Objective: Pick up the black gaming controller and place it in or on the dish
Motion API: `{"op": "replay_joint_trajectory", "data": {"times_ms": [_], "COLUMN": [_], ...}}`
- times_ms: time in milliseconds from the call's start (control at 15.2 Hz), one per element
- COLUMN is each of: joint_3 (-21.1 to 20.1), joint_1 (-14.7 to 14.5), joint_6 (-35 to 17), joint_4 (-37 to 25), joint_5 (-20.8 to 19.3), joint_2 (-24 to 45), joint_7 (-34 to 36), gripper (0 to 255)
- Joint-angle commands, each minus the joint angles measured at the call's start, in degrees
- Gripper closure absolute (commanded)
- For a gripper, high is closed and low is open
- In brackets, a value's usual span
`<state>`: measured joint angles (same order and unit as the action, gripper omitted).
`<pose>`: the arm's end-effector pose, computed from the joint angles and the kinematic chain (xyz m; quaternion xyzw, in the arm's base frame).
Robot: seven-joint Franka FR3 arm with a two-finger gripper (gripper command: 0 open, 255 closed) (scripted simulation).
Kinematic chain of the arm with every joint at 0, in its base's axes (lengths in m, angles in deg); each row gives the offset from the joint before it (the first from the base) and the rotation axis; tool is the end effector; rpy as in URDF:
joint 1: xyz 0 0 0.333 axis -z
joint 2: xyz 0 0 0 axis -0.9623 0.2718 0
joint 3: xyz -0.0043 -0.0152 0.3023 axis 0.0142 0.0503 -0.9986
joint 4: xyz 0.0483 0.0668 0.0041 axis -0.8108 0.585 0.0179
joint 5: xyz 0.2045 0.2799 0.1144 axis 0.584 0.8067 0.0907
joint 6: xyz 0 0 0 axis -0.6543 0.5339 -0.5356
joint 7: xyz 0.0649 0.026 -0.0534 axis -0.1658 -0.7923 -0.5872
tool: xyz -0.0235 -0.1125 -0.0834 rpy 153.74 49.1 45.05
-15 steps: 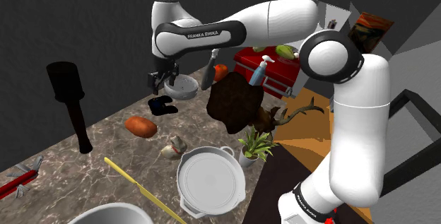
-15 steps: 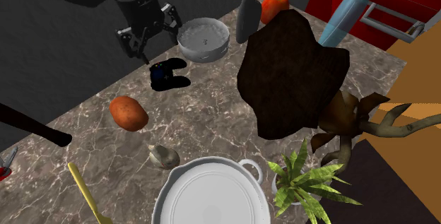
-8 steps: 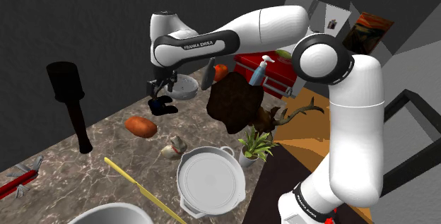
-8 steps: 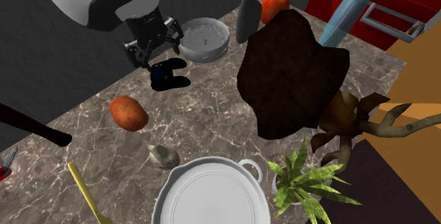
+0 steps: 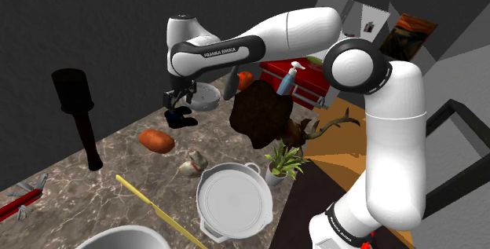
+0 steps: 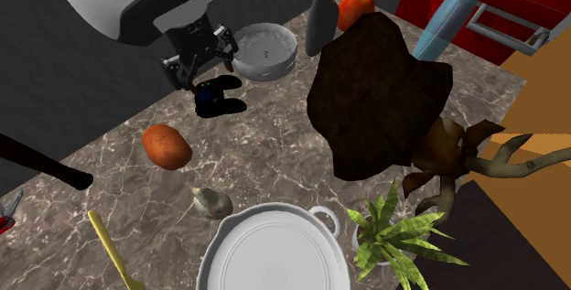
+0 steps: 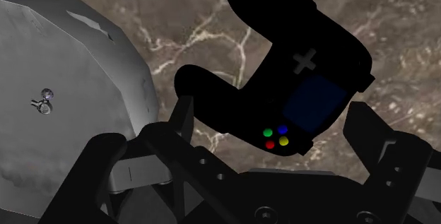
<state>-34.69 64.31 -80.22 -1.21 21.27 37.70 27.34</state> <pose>0.6249 0.2408 0.2853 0.9825 0.1845 -0.0087 0.0246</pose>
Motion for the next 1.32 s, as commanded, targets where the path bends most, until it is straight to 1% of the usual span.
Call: {"op": "replay_joint_trajectory", "data": {"times_ms": [0,594,1254], "joint_3": [0.0,0.0,-0.6], "joint_1": [0.0,0.0,0.1], "joint_6": [0.0,0.0,6.1], "joint_4": [0.0,0.0,-3.3], "joint_5": [0.0,0.0,1.0], "joint_2": [0.0,0.0,-2.9], "joint_7": [0.0,0.0,-0.8], "gripper": [255,255,255]}}
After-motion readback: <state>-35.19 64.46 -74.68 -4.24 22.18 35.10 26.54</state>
